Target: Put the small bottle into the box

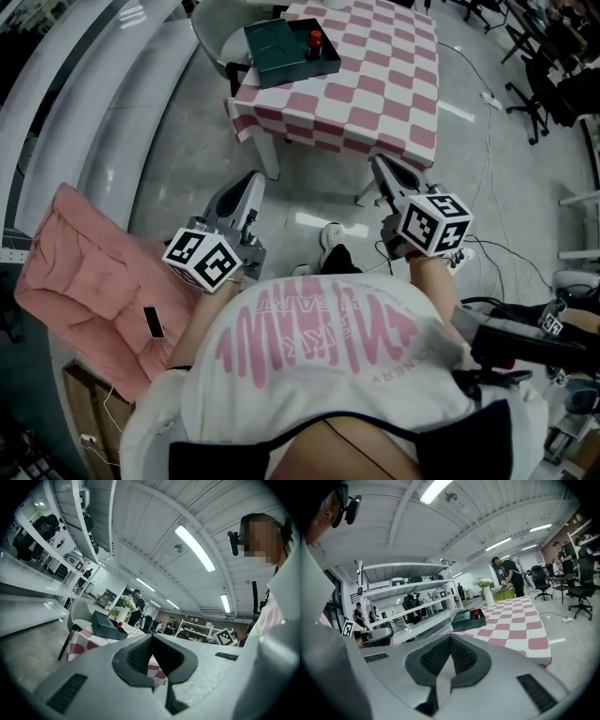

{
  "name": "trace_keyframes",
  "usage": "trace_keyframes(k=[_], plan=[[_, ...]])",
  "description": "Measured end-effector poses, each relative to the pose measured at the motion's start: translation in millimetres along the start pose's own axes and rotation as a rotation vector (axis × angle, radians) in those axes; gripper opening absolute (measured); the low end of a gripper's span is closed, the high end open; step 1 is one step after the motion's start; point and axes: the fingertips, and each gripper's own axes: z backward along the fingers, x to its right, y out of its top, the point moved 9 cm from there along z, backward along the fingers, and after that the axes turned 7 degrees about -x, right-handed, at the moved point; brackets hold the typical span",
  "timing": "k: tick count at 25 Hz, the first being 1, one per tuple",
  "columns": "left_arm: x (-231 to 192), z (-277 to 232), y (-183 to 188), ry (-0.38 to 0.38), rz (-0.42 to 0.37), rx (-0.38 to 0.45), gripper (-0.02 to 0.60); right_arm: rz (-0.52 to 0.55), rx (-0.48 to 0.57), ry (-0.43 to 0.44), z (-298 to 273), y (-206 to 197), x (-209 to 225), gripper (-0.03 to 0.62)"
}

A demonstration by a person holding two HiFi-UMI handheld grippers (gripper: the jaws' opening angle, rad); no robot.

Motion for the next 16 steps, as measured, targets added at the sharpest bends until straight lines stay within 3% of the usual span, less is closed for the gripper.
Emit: trace_keyframes(k=[16], plan=[[-7,-9,3,0.023,-0.013,0.007,0.008,0.003,0.002,0.018,-15,5,13,0.006]])
